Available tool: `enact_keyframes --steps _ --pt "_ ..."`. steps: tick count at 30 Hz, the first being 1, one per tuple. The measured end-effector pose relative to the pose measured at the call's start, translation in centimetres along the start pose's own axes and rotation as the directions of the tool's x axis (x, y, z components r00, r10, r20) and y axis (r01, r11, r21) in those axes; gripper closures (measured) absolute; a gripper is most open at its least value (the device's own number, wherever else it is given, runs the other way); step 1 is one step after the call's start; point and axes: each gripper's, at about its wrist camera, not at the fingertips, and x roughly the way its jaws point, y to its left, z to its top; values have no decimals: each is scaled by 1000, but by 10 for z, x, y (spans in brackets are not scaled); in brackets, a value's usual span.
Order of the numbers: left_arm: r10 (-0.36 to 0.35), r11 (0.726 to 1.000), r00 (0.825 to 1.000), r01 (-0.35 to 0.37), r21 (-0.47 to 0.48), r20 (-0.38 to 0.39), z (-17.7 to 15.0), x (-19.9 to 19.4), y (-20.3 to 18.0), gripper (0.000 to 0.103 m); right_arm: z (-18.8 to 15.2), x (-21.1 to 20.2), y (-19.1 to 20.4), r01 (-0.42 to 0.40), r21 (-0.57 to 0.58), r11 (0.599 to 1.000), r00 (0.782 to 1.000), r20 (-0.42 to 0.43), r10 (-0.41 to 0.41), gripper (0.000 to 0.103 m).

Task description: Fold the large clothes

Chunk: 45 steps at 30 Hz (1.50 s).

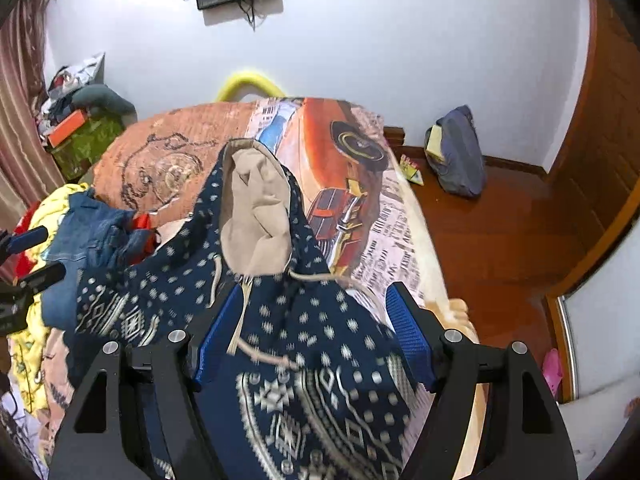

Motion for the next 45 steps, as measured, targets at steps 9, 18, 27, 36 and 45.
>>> enact_keyframes --steps 9,18,27,36,45 --pt "-59 994 992 47 -103 -108 38 101 -5 26 22 113 -12 -21 98 995 980 -197 41 33" --pt "-131 954 960 54 -294 -249 43 196 22 26 25 197 -14 7 181 983 945 -324 52 33" --pt "-177 921 949 67 -384 -261 36 226 35 55 17 209 14 27 36 999 956 -292 -15 59" --pt "-89 984 985 64 -167 -148 49 150 7 99 12 140 12 -49 47 998 971 -232 59 92" --pt "-173 985 983 172 -16 -61 23 40 -21 99 -23 2 15 -163 -18 986 982 -96 160 92"
